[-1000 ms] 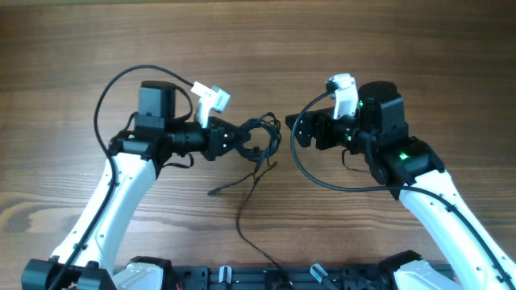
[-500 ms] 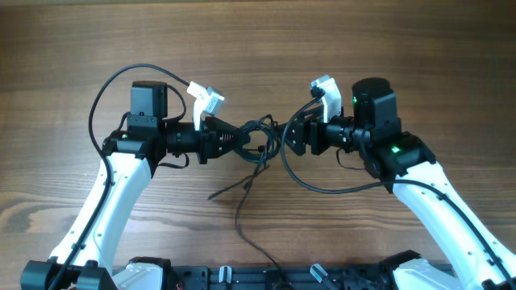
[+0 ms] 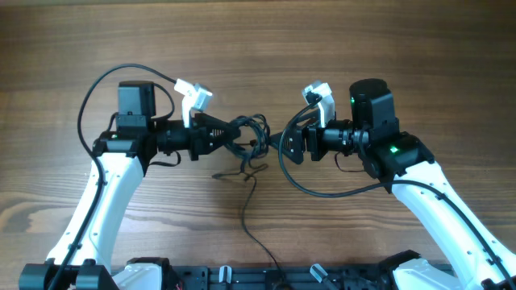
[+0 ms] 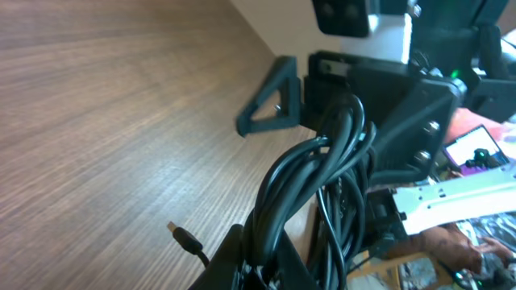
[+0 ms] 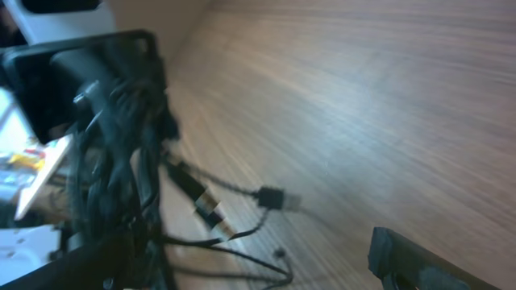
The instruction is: Untangle cables
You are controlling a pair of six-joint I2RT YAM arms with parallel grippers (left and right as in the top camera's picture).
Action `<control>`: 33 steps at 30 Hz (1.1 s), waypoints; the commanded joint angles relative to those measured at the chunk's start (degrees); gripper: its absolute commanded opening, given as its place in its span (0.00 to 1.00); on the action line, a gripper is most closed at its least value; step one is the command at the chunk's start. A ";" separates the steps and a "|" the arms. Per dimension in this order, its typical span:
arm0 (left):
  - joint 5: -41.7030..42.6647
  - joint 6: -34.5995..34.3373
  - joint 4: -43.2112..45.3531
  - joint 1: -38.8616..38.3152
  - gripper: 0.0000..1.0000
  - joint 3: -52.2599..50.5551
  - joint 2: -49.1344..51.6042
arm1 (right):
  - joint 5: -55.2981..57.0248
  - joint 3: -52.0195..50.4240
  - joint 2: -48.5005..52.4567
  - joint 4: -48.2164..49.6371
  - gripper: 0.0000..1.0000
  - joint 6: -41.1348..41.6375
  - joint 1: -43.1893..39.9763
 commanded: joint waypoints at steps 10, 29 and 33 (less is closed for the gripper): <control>6.67 1.16 0.35 0.55 0.04 0.09 -1.01 | -2.08 0.66 3.30 4.22 0.96 3.10 0.28; 17.88 0.90 0.24 6.43 0.04 0.09 -1.01 | -5.68 0.66 4.13 6.97 1.00 6.86 -4.90; 17.79 0.94 0.37 6.45 0.04 0.09 -1.01 | -8.44 0.66 6.69 14.62 1.00 10.29 -1.49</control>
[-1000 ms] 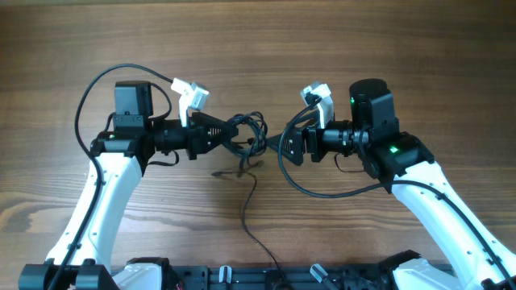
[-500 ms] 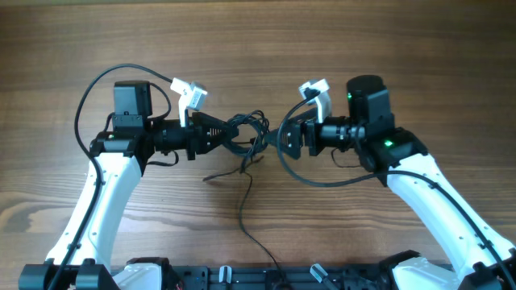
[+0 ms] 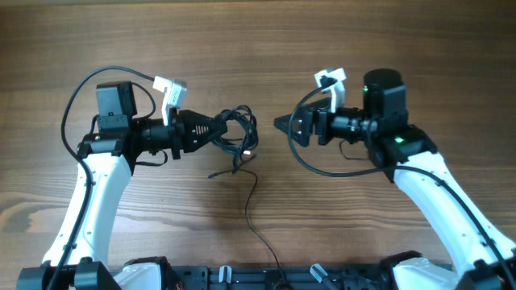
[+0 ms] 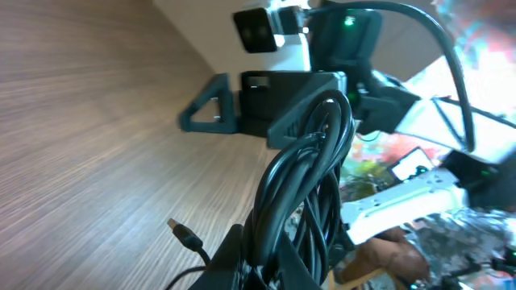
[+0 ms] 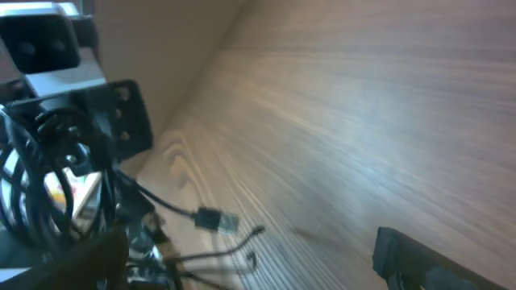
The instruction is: Untangle cables
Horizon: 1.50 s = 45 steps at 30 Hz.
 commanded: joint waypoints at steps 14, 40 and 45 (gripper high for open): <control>-4.07 0.55 0.52 0.26 0.04 0.09 -1.01 | -10.88 0.63 4.98 14.56 1.00 9.66 9.49; -6.54 -2.21 0.37 -8.70 0.04 0.09 -1.01 | 3.52 0.63 11.63 17.62 1.00 15.78 9.73; -6.54 -3.87 0.57 -6.99 0.04 0.09 -1.01 | 18.03 0.63 12.92 8.79 0.99 15.82 9.68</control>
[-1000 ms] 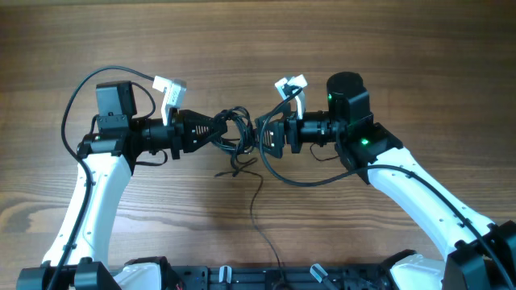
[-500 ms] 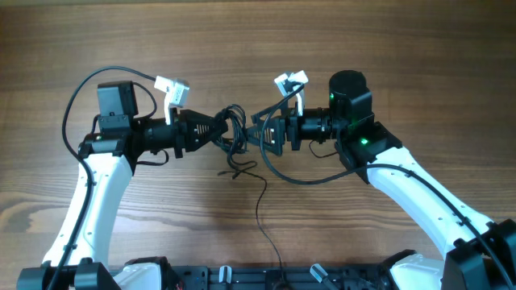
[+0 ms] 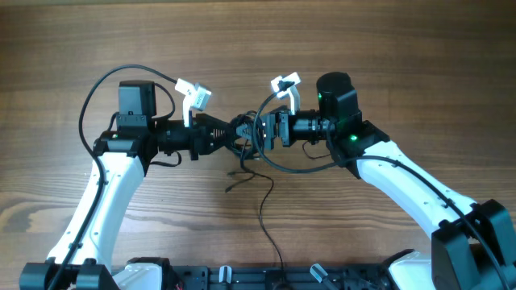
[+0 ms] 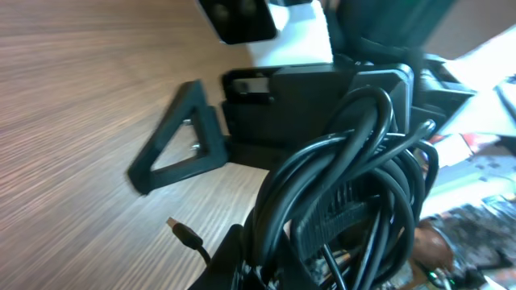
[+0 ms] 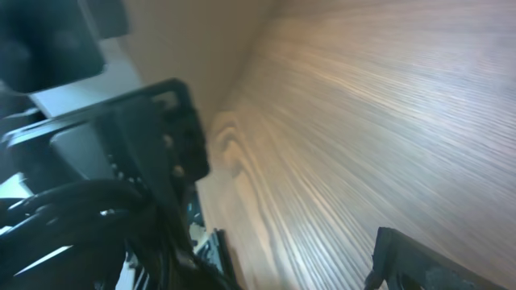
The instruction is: Untangle cables
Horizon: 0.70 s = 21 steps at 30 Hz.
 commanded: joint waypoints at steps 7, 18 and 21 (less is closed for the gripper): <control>5.38 -0.94 0.17 5.70 0.04 0.09 -1.03 | 25.05 0.42 2.84 -9.90 1.00 0.76 -0.15; 14.10 -1.92 0.15 6.49 0.04 0.09 -1.03 | 39.98 0.42 2.84 -14.38 1.00 4.35 -3.17; 14.73 -1.88 0.17 6.49 0.04 0.09 -1.05 | 40.00 0.42 2.84 -14.64 1.00 4.04 -5.90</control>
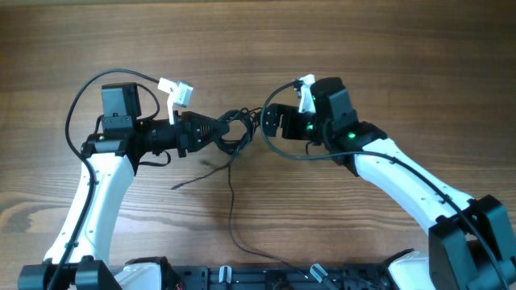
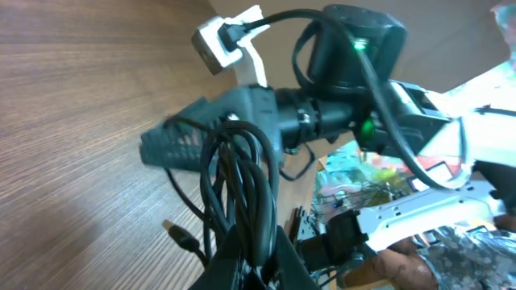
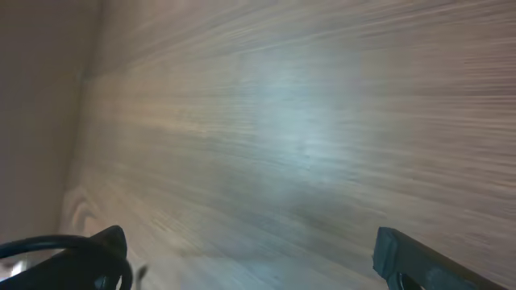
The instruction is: Untangle cables
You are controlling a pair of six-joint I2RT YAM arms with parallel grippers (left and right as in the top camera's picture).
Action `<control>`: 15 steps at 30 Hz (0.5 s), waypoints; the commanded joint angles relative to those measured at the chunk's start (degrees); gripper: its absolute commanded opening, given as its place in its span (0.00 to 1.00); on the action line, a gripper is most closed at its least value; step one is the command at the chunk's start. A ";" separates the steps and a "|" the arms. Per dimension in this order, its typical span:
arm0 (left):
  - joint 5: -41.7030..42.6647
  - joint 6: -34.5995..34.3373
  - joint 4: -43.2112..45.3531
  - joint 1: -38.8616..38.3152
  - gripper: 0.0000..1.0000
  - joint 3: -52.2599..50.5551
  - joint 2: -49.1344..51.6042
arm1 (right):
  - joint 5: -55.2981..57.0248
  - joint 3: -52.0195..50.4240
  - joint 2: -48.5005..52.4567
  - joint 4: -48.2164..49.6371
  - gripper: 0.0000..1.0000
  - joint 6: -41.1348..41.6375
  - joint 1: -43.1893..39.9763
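A tangled bundle of black cables hangs above the wooden table between the two arms. My left gripper is shut on it; in the left wrist view the loops rise out of the closed jaws, and a USB plug dangles beside them. My right gripper stands open just right of the bundle. Only bare wood shows between its fingers in the right wrist view. A cable strand curves past the left finger. One long cable trails down to the front edge.
A loose cable end lies on the wooden table left of the trailing cable. The arms' own wiring loops over the left wrist and under the right wrist.
My left gripper has shifted left with the bundle. The right gripper, then pressed against the bundle, now sits a little right of it, open. The trailing cable's loose end has swung left.
First both grippers met at the bundle, the left one shut on it. Then the arms were apart, the bundle staying with the left gripper. Then the right gripper was back against the bundle. Now it stands open beside it, the left still holding.
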 commanded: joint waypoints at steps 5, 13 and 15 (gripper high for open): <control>13.18 -0.13 0.35 0.63 0.04 0.66 -1.16 | 10.69 -0.39 1.62 -1.33 1.00 1.57 -9.38; 13.33 -0.26 0.35 0.63 0.04 0.66 -1.16 | 11.50 -0.39 1.62 -2.14 1.00 1.33 -13.75; 13.33 -0.90 0.35 0.63 0.04 0.66 -1.16 | 13.07 -0.39 1.62 -2.75 1.00 0.13 -14.51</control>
